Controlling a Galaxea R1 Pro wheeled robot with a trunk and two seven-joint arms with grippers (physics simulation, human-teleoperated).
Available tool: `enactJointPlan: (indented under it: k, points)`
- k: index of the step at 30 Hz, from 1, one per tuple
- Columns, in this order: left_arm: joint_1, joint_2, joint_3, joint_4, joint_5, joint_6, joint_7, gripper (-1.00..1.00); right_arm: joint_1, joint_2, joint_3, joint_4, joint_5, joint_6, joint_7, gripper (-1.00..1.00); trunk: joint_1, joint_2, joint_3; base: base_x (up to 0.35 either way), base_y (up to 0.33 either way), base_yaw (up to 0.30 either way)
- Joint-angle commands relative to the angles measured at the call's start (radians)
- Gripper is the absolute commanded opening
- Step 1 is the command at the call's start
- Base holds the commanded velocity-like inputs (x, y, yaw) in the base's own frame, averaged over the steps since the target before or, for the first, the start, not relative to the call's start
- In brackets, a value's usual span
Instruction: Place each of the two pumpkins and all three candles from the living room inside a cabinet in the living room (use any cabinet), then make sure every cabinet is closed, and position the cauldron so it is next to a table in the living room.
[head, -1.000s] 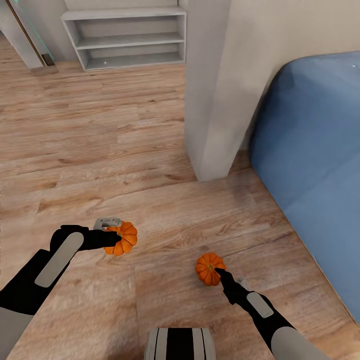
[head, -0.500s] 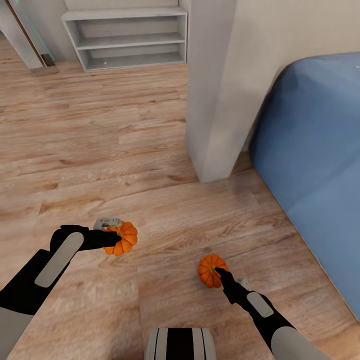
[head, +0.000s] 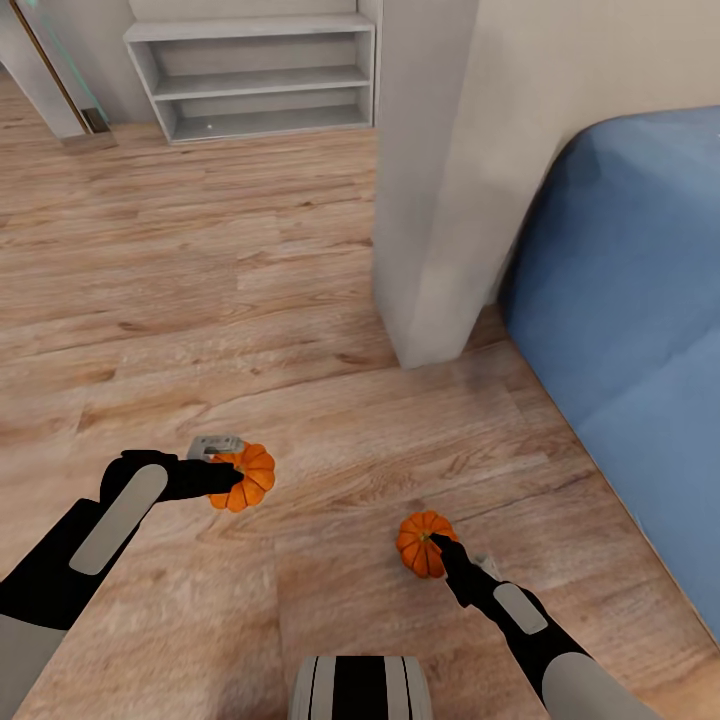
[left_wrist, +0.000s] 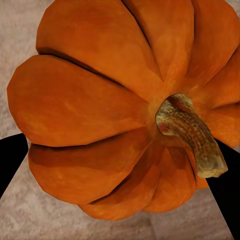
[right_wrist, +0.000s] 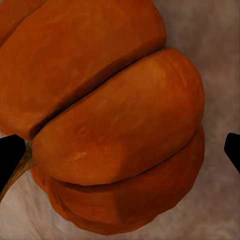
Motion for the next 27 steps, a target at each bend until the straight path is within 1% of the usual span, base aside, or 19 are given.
enactJointPlan:
  k: [1,17,18,27]
  points:
    - [-0.001,0.001,-0.002,-0.001,0.009,0.001,0.011,-1.0,0.0,0.001,-0.005,0.003,0.011,0.006,-0.002,1.0,0.0,0.0,-0.001,0.004,0.0,0.0]
    - [-0.001,0.001,-0.002,-0.001,0.01,0.001,0.011,-1.0,0.001,0.001,-0.005,0.002,0.011,0.006,-0.002,1.0,0.0,0.0,-0.001,0.018,0.009,0.0]
    - [-0.001,0.001,-0.002,-0.001,0.01,0.001,0.011,-1.0,0.001,0.001,-0.005,0.002,0.011,0.006,-0.002,-1.0,0.0,0.0,-0.001,0.0,0.0,0.0]
    - [-0.001,0.001,-0.002,-0.001,0.01,0.001,0.011,-1.0,0.001,0.001,-0.005,0.003,0.011,0.006,0.009,-1.0,0.0,0.0,-0.001,0.0,0.0,0.0]
